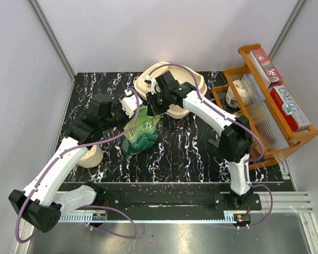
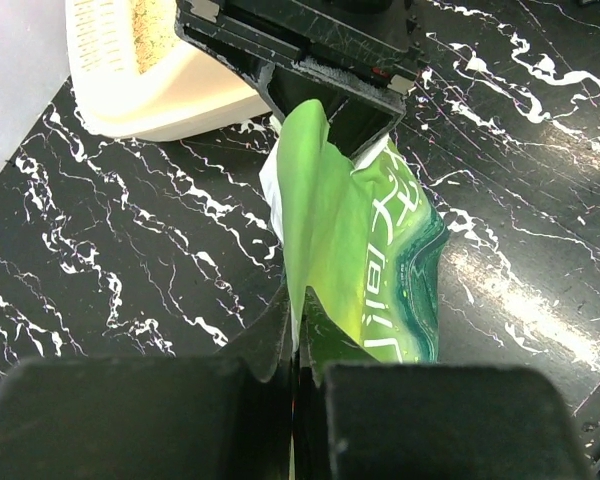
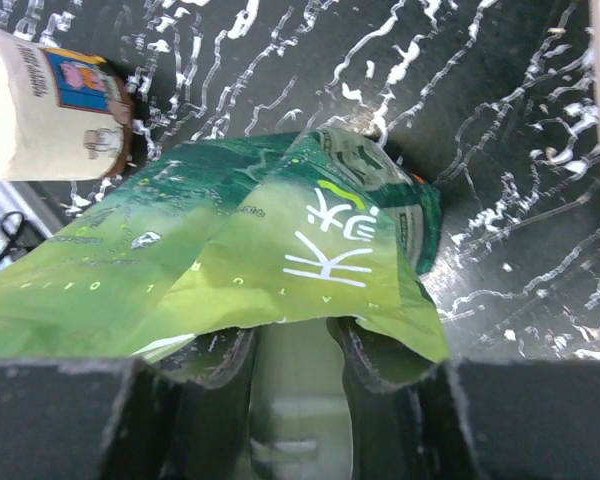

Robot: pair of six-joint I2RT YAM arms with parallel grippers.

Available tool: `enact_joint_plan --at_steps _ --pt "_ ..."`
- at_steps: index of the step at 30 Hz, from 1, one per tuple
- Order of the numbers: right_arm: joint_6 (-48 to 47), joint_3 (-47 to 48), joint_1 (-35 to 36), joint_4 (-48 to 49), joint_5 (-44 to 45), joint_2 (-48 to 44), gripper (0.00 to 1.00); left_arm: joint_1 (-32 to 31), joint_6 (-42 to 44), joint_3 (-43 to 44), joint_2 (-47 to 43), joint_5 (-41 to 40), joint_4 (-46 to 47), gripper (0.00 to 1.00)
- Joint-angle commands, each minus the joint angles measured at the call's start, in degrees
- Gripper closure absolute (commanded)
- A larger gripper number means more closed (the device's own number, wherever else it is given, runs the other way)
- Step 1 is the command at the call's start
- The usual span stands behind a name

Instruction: Fill the litter box with clean litter

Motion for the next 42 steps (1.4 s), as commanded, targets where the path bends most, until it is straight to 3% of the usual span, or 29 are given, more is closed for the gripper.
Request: enact_joint_plan --at_steps 1,5,6,9,14,19,20,23,32,36,39,42 --pt "2.1 -6.7 -2.8 5.3 -8.7 1.9 1.00 -0.4 -0.4 1.9 -0.4 1.6 8.3 1.00" --pt "8.2 -7.4 -8.2 10.5 -23.3 2.6 1.00 -0.8 0.1 3.3 1.2 1.1 8.0 1.00" --pt "13.0 -7.7 -10.5 12.6 -30.4 2.6 1.00 -0.9 0.5 3.8 1.4 1.0 7.8 1.00" --pt "20.8 -9.2 -12.9 20.0 -39.1 2.4 1.00 -0.9 1.5 4.5 2.0 0.3 7.4 1.00" --pt "25.8 -9.0 -14.6 26.2 -45.6 2.2 1.00 -0.8 3.2 5.0 2.5 0.2 6.0 1.00" --pt "39.7 -9.6 -17.9 39.3 -53.7 3.2 1.00 -1.0 6.1 5.8 2.4 1.0 4.0 1.00" --pt "46.2 -10.2 -18.9 42.4 -54.6 3.2 1.00 -1.0 6.2 5.9 2.4 0.9 3.4 1.00" --pt "52.0 -12.3 -20.5 50.1 -56.9 3.1 1.00 -1.0 6.5 6.9 2.5 0.4 2.1 1.00" --pt "53.5 -16.3 -23.8 52.7 -60.3 -0.8 1.00 -0.9 7.1 8.2 2.9 -0.6 1.5 1.00" --pt "58.5 -16.9 -22.0 56.3 -59.9 3.3 1.00 -0.9 7.1 9.0 4.1 -0.1 2.4 1.00" --pt "57.3 -17.0 -24.4 54.8 -62.2 0.0 1.00 -1.1 7.2 10.3 4.9 -0.6 2.4 1.00" --pt "55.2 -19.0 -26.2 54.2 -58.4 -0.9 1.00 -1.4 7.3 10.8 4.9 -0.1 2.5 1.00"
